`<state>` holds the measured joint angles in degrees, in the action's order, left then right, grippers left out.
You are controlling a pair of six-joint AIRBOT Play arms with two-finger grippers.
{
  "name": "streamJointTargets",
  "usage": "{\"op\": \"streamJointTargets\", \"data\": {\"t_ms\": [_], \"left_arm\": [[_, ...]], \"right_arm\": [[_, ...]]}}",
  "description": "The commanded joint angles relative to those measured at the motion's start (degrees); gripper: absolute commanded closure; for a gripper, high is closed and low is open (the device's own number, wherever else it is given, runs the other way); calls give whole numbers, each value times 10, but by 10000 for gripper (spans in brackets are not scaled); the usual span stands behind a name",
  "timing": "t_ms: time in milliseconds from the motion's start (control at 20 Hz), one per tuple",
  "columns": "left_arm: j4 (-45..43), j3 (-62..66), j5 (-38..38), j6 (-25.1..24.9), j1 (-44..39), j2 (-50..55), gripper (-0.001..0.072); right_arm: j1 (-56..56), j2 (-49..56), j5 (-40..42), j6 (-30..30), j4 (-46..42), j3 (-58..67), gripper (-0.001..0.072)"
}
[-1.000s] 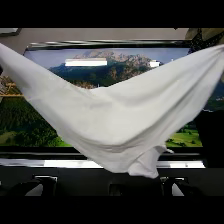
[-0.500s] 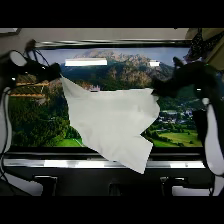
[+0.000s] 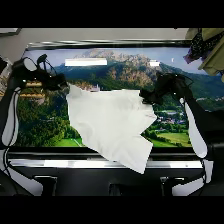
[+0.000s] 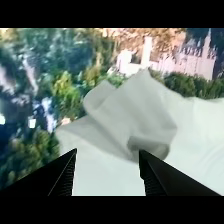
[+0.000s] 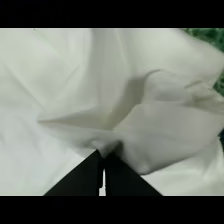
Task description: Fold the clothes and pants, and hang the long-sleeved shirts on hangers.
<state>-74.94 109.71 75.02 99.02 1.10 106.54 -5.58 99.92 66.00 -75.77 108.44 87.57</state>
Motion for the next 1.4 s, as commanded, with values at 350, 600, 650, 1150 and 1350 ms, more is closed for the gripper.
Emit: {"op": "streamJointTargets", "data": {"t_ms": [350, 600, 650, 1150, 1350], "left_arm": [[23, -423, 118, 120, -24, -397, 254], [197, -737, -99, 215, -181, -567, 253], [215, -776, -137, 229, -217, -577, 254], [234, -838, -386, 270, -362, -490, 254], [246, -838, -411, 270, -377, -444, 254]], "right_arm": [[-2, -37, 97, -1, -46, 0, 672], [-2, -46, 124, -1, -46, 0, 672], [-2, -46, 130, -1, -46, 0, 672], [-2, -54, 167, 0, -45, 0, 672], [-2, -63, 165, -1, -45, 0, 672]]}}
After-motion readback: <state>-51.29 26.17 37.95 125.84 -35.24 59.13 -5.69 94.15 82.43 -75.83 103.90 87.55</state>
